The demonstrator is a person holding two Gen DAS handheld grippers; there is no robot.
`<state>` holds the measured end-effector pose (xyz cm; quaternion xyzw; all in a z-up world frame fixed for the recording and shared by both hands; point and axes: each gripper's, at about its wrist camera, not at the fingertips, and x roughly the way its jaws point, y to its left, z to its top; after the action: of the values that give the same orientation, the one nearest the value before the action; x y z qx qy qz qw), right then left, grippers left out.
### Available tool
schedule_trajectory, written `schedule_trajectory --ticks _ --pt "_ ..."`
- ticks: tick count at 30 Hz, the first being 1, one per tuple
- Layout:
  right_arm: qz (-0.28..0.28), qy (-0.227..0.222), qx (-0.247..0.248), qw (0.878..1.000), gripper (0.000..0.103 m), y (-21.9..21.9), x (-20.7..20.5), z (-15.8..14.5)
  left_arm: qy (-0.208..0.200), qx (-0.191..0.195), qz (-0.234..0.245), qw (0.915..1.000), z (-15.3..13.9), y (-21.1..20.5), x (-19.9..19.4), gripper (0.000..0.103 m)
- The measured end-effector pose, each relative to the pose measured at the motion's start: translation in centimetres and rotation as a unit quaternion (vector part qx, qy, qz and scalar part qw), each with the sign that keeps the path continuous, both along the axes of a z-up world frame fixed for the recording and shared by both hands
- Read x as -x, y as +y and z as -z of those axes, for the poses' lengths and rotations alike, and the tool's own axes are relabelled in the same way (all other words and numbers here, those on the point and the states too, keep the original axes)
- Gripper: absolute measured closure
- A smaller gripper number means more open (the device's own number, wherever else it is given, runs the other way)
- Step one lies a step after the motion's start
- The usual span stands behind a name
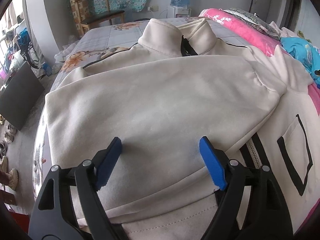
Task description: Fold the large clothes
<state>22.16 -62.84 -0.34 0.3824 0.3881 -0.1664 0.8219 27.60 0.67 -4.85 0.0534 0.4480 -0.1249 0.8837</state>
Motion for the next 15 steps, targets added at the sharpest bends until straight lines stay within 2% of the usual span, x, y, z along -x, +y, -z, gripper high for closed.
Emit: schedule_trajectory --ticks 4,9,12,15 --pt "0.064 -0.027 -0.055 0.996 0.034 -4.6 0.8 1.5 0.003 0.008 -0.001 1.0 -0.1 0.2 -0.2 0.026" --pt "0.09 -0.021 -0.091 0.992 0.035 -7.4 -0.2 3.9 0.003 0.011 0.0 0.9999 -0.1 0.2 -0.2 0.025" --pt "0.107 -0.033 -0.096 0.989 0.042 -8.7 -0.5 4.6 0.001 0.012 0.002 0.9999 -0.1 0.3 -0.1 0.025" --pt "0.125 -0.039 -0.103 0.986 0.054 -9.8 -0.7 5.1 0.003 0.01 0.002 0.9999 0.0 0.2 -0.1 0.025"
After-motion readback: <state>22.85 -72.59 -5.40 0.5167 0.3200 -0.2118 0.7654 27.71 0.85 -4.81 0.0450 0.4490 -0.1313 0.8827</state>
